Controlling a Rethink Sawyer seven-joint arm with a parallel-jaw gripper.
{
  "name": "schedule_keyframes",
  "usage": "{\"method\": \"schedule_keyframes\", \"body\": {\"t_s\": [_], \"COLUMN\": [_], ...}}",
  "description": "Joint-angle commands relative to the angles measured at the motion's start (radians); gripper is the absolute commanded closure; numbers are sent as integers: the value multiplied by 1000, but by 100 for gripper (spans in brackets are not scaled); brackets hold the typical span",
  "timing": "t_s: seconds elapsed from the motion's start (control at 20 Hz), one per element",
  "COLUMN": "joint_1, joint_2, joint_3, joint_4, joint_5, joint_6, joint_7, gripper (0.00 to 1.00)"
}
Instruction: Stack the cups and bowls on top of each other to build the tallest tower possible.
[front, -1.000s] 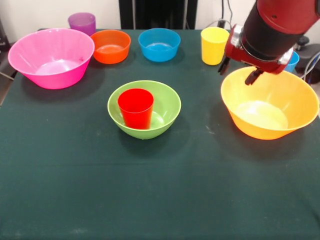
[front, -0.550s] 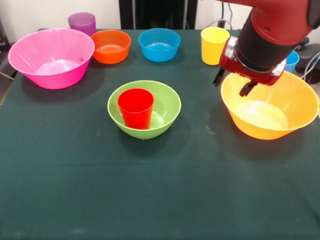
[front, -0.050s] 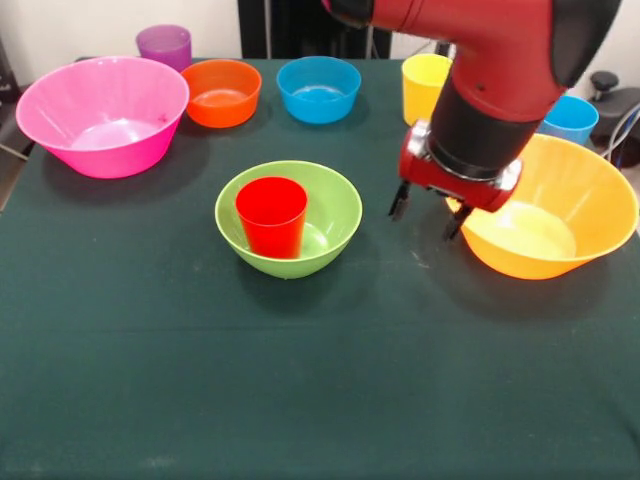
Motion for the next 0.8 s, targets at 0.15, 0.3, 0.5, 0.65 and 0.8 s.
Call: {"method": "schedule_keyframes", "body": {"t_s": [0.15, 0.3, 0.5, 0.65, 0.8], "joint_1": [-10, -6, -3, -2, 0], "joint_2": [19, 21, 20, 11, -7], "joint_3": [55, 51, 48, 49, 49], "joint_4": [128, 133, 132, 141, 159], "joint_5": [-48, -47, -46, -43, -42], "joint_6": [-88, -101, -103, -100, -93], "joint_7": [67, 71, 71, 69, 65], "gripper": [0, 0, 0, 0, 0]}}
